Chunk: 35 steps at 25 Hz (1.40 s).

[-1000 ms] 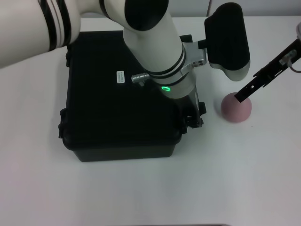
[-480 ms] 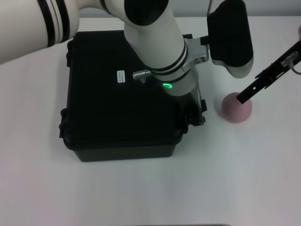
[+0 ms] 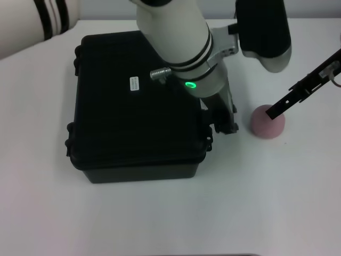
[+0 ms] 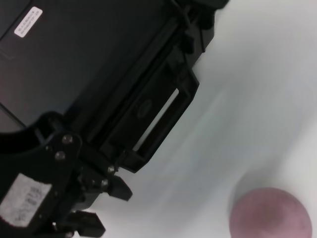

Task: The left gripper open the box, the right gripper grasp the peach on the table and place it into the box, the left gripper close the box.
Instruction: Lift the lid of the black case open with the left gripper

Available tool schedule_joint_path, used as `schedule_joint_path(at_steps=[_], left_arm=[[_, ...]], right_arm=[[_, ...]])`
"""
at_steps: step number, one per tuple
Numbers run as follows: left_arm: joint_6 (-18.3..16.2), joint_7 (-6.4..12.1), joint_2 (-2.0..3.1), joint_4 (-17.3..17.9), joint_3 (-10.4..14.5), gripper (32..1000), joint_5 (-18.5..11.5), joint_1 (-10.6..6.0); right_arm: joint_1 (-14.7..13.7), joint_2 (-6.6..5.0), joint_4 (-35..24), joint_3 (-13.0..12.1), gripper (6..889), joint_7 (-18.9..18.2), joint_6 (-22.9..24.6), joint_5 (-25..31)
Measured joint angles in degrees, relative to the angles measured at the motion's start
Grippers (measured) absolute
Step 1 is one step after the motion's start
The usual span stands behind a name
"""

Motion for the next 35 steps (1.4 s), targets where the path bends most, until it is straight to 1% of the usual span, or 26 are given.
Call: schedule_joint_path(at_steps=[3, 5, 8, 9, 10, 16, 17, 18, 19, 21, 22, 24, 28, 29, 32, 35], left_arm=[[-1.74, 0.09, -0.01, 2.67, -2.25, 372, 2.65, 1.71], [-2.83, 0.01, -0.02, 4.69, -3.17, 346, 3.86, 2.61], [-4.44, -0.10, 0.01, 7.37, -4.84, 306, 5.25, 3.88], [-4.44, -0.10, 0.01, 7.37, -4.84, 293, 5.25, 3.88], [-5.71, -0.09, 0.01, 8.48, -6.22, 279, 6.22, 4.63], [-8.27, -0.03, 0.04, 10.00, -7.74, 210, 6.85, 5.31], [-8.27, -0.03, 0.04, 10.00, -7.74, 204, 6.85, 5.31], [-10.29, -0.02, 0.05, 12.25, -9.27, 198, 8.20, 6.35], [-10.39, -0.03, 0.05, 12.38, -9.38, 192, 8.29, 6.45], [-12.05, -0.01, 0.05, 14.93, -10.74, 180, 9.56, 7.68], [-13.14, 0.08, 0.06, 16.57, -11.81, 174, 10.09, 8.55], [-14.12, 0.25, 0.08, 17.73, -12.86, 164, 10.36, 9.15], [-17.23, 1.64, 0.18, 19.89, -16.54, 145, 10.55, 10.55], [-17.67, 1.86, 0.18, 20.21, -17.05, 140, 10.56, 10.78], [-19.04, 2.57, 0.19, 22.20, -19.04, 126, 10.52, 11.93], [-20.50, 3.51, 0.19, 24.99, -21.26, 113, 10.37, 13.28]], right_arm=[[-0.24, 0.00, 0.00, 0.00, 821, -0.39, 0.23, 0.08], [-0.47, 0.00, -0.04, 0.00, 821, -0.50, 0.43, 0.09], [-0.79, 0.01, -0.07, 0.04, 820, -0.73, 0.54, 0.10], [-0.87, 0.00, -0.07, 0.07, 820, -0.85, 0.54, 0.11], [-0.90, 0.01, -0.08, 0.12, 819, -1.00, 0.52, 0.12], [-1.36, 0.01, -0.08, 0.74, 818, -1.67, 0.47, 0.13], [-1.43, 0.01, -0.08, 0.79, 817, -1.79, 0.41, 0.13], [-1.47, 0.01, -0.09, 0.79, 817, -1.87, 0.35, 0.13], [-1.53, 0.00, -0.09, 0.79, 817, -1.91, 0.27, 0.13], [-1.69, 0.00, -0.08, 0.80, 816, -2.01, 0.13, 0.13], [-1.77, 0.01, -0.08, 0.79, 816, -2.07, 0.09, 0.13], [-1.92, 0.01, -0.08, 0.80, 816, -2.35, 0.04, 0.13], [-1.99, -0.01, -0.08, 0.79, 814, -3.19, -0.43, 0.13], [-1.99, -0.06, -0.08, 0.79, 814, -3.27, -0.51, 0.13], [-1.99, -0.50, -0.08, 0.79, 813, -3.41, -0.60, 0.13], [-1.99, -0.73, -0.08, 0.79, 813, -3.55, -0.93, 0.10]])
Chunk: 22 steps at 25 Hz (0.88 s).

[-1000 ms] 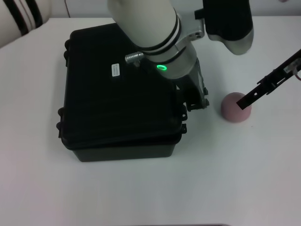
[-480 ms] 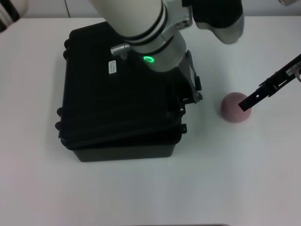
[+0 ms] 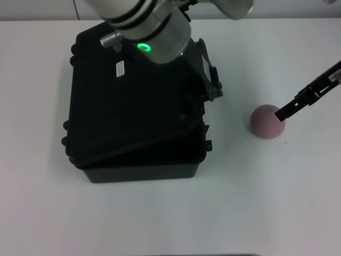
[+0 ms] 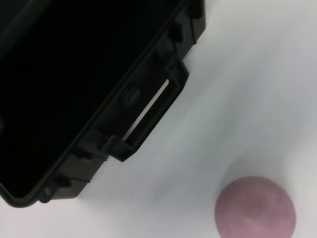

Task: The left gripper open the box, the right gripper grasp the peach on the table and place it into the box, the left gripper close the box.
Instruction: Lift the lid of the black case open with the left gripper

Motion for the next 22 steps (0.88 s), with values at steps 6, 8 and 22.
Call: schedule_joint_path(at_steps=[6, 8, 22], left_arm=[[-3.80, 1.73, 0.00, 3.95, -5.40, 94, -0.49, 1.51], [-4.65, 2.17, 0.00, 5.13, -6.71, 94, -0.61, 1.94], [-7.69, 4.95, -0.01, 7.48, -11.61, 95, -2.83, 4.72]], right_arm=[[-0.12, -0.05, 0.19, -0.26, 811, -0.15, -1.40, -0.43], [-0.17, -0.05, 0.27, -0.28, 810, -0.16, -1.62, -0.44], [-1.20, 0.52, 2.55, -0.76, 806, -1.10, -8.91, -3.34]])
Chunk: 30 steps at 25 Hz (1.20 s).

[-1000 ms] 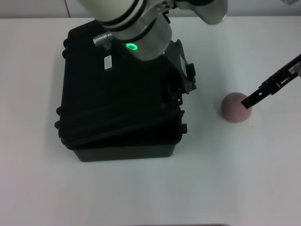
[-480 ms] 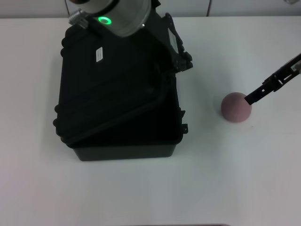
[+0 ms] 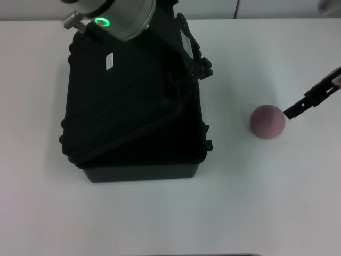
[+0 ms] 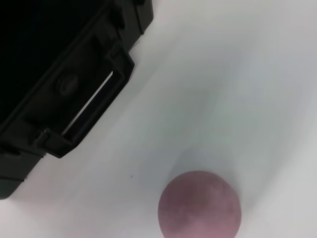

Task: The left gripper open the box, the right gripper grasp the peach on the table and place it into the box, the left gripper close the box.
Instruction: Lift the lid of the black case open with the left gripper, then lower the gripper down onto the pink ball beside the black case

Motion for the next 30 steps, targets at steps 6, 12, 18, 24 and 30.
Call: schedule_joint_path(at_steps=[6, 12, 18, 24, 30], left_arm=[[-0.07, 0.03, 0.00, 0.28, -0.18, 95, -0.02, 0.13], [-0.10, 0.09, 0.00, 0.59, -0.22, 96, -0.02, 0.21], [-0.11, 0.57, 0.00, 0.60, -0.29, 96, -0.04, 0.30], [-0.11, 0.63, 0.00, 0.45, -0.29, 97, -0.04, 0.30], [-0.02, 0.86, 0.00, 0.30, -0.29, 97, -0.03, 0.30]], right_arm=[[0.42, 0.39, 4.13, -2.30, 805, -0.39, -4.72, -0.22], [0.55, 1.36, 6.79, -4.48, 803, -1.02, -9.63, -0.01], [1.02, 2.44, 8.46, -4.52, 802, -2.02, -12.67, -0.01], [1.05, 2.98, 9.69, -4.52, 800, -2.23, -16.18, -0.07], [1.62, 3.68, 11.95, -4.54, 798, -3.33, -19.32, -0.03]])
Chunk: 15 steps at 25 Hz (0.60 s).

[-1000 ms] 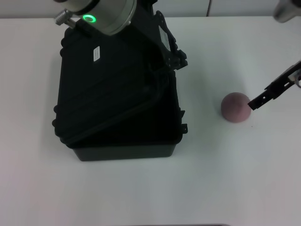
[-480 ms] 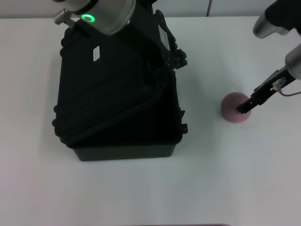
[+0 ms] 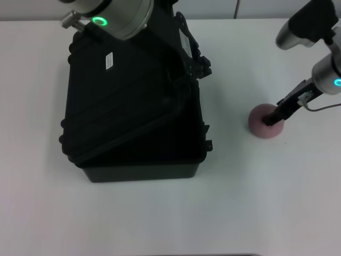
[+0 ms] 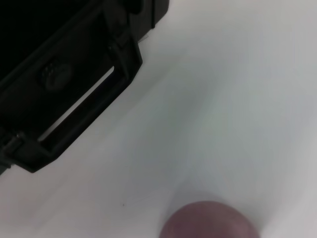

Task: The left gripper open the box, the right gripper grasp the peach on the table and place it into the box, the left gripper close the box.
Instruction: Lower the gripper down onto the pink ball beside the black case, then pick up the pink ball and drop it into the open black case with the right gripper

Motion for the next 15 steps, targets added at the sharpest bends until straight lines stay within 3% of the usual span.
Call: schedule_joint_path(at_steps=[1, 12, 15], left_arm=[[0.00, 0.00, 0.00, 0.00, 0.00, 97, 0.00, 0.00], [0.00, 0.05, 0.00, -0.03, 0.00, 98, 0.02, 0.00], [0.00, 0.06, 0.00, -0.06, 0.00, 98, 0.14, 0.00]], right_arm=[[0.19, 0.12, 0.55, -0.05, 798, -0.01, -0.64, -0.08], [0.45, 0.19, 1.13, 0.31, 353, 0.00, -1.37, 0.19], [0.35, 0.05, 1.06, 0.50, 174, -0.02, -1.33, 0.27]])
